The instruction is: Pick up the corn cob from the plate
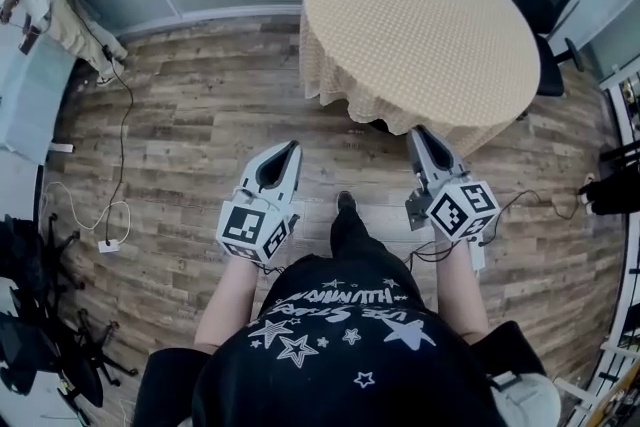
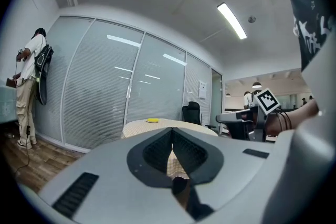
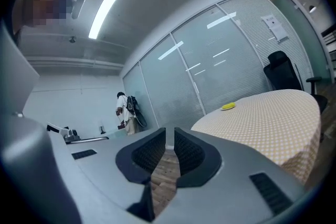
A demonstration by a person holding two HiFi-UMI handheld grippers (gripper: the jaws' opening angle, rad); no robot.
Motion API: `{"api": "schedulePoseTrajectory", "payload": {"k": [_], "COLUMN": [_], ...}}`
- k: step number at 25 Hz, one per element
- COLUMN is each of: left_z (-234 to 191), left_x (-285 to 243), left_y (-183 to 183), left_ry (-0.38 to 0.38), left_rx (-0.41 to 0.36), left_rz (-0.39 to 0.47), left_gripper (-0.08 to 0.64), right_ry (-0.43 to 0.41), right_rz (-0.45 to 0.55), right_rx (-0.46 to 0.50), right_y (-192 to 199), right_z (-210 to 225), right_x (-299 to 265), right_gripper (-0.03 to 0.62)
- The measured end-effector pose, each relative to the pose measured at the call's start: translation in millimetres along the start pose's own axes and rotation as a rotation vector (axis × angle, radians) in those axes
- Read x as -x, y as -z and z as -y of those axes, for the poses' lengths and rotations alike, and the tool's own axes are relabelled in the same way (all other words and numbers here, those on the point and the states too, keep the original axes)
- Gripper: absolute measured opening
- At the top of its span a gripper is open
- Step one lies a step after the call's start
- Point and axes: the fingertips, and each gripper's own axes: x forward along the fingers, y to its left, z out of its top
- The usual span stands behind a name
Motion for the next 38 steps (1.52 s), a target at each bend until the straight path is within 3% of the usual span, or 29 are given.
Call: {"api": "schedulePoseTrajectory", "payload": {"k": [12,24,31,38], "left_z": [-39.1,-69.6,-94.6,-141.1], "left_x": [-121.5,-199.3,-228.3,-279.4], "left_y": [-21.1,-40.4,-35.2,-23.9], "left_ry": [-0.048,-0.114,-0.103,-0.021], "left_rx": [-0.012,-0.039,-0.017,0.012], "left_rz": [-0.025,-0.012,-0.032,-0.056], "left_gripper": [0.006,0.006,0.006,0.006], "right_ry": [-0.065,-0.108,-0.095,-0.01], "right_rz": [-0.021,-0.025,-0.053,-0.061], "right_rx": [-0.052,-0.092,-0.1,-0.11], "right_y": [-38.0,-61.6,-58.3,-51.8], "right_z": [90.3,161.3,173.5,191.8], "right_x": [-104.6,-166.2,-195.4,-236.5], "right_gripper": [0.051,0.051,0.051,0.051]}}
